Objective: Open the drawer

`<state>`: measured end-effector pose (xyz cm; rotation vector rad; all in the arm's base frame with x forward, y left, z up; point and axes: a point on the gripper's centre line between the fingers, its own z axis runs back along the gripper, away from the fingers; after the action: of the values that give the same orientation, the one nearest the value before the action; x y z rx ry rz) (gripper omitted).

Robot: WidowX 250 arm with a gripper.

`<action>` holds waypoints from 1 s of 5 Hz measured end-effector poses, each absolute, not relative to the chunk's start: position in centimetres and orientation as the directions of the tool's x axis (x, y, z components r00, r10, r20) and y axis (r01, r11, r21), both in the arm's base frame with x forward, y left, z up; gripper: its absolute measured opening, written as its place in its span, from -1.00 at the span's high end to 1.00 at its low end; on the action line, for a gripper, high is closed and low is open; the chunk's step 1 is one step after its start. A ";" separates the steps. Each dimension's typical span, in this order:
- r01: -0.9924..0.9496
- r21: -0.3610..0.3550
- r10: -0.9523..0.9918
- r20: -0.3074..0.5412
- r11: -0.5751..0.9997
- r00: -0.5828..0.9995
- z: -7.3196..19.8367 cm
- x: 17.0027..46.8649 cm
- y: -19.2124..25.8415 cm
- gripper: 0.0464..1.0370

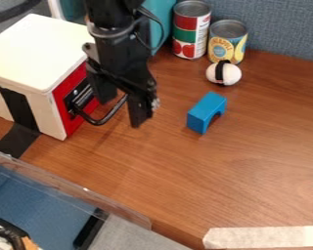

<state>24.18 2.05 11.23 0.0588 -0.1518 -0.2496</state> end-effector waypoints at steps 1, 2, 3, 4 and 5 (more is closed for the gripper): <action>0.228 0.096 -0.241 0.160 0.969 0.957 10.2 25.8 2.7 -0.93; 0.251 0.165 -0.281 0.193 0.954 0.940 9.2 27.1 3.1 -0.93; 0.263 0.196 -0.303 0.213 0.945 0.929 8.7 27.7 3.2 -0.93; 0.267 0.270 -0.327 0.206 0.925 0.922 7.9 28.2 3.1 -0.93; 0.262 0.307 -0.330 0.193 0.915 0.924 7.1 28.6 3.7 -0.93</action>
<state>28.56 3.67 7.08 0.2813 -0.2446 -0.3078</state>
